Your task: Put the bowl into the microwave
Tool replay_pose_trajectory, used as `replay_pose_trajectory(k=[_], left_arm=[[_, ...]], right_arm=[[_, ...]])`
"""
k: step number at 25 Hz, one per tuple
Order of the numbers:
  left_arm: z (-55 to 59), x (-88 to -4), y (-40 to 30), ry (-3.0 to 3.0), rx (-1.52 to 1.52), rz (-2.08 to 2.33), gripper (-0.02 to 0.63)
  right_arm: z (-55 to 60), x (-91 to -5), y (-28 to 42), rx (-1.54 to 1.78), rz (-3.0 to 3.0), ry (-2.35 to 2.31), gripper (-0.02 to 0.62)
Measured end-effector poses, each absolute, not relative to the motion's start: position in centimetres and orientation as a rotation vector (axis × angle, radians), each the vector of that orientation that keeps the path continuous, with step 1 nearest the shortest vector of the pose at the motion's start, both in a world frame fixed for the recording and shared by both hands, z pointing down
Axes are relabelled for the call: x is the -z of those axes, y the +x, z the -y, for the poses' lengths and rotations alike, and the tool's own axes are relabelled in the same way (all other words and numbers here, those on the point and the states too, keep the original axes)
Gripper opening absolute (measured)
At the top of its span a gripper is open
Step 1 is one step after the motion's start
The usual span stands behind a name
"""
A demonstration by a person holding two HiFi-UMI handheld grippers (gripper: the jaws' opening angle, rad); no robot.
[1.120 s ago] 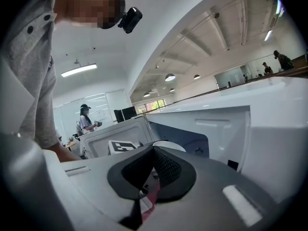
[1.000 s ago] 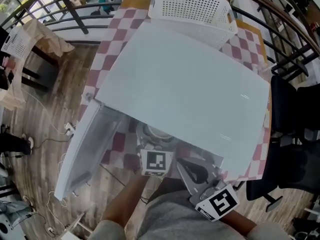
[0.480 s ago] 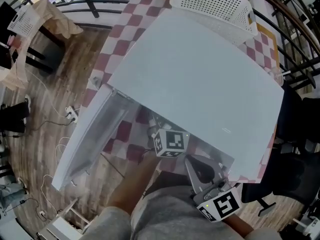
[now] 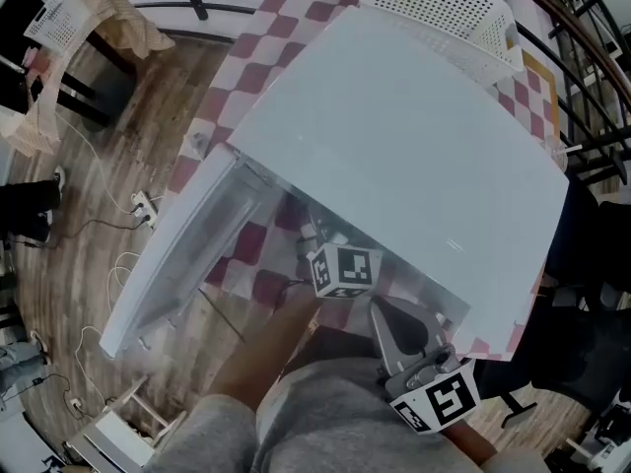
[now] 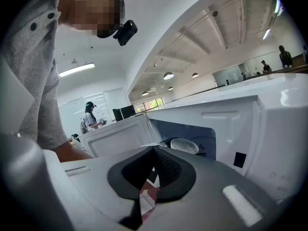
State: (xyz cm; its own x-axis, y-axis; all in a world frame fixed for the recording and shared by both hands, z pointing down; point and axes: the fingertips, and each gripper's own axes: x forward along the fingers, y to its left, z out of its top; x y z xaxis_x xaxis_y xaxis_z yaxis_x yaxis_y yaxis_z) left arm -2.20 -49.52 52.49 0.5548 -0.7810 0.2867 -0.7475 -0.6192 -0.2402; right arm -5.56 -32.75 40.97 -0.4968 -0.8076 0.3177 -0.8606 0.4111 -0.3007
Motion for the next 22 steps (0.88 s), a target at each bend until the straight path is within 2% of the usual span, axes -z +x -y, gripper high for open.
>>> replay_pose_trajectory(k=[14,22], left_arm=[[48.3,-53.5,-3.7,-2.809,0.636,-1.306,0.535],[46.3,-50.7,-7.3,-2.883,0.511,-1.415,0.535]], right_arm=[[31.0,-39.6,-5.5,-0.609,2.543,1.544,-0.002],[29.5,-38.5,-5.7,-0.536,2.560,1.552,-0.002]])
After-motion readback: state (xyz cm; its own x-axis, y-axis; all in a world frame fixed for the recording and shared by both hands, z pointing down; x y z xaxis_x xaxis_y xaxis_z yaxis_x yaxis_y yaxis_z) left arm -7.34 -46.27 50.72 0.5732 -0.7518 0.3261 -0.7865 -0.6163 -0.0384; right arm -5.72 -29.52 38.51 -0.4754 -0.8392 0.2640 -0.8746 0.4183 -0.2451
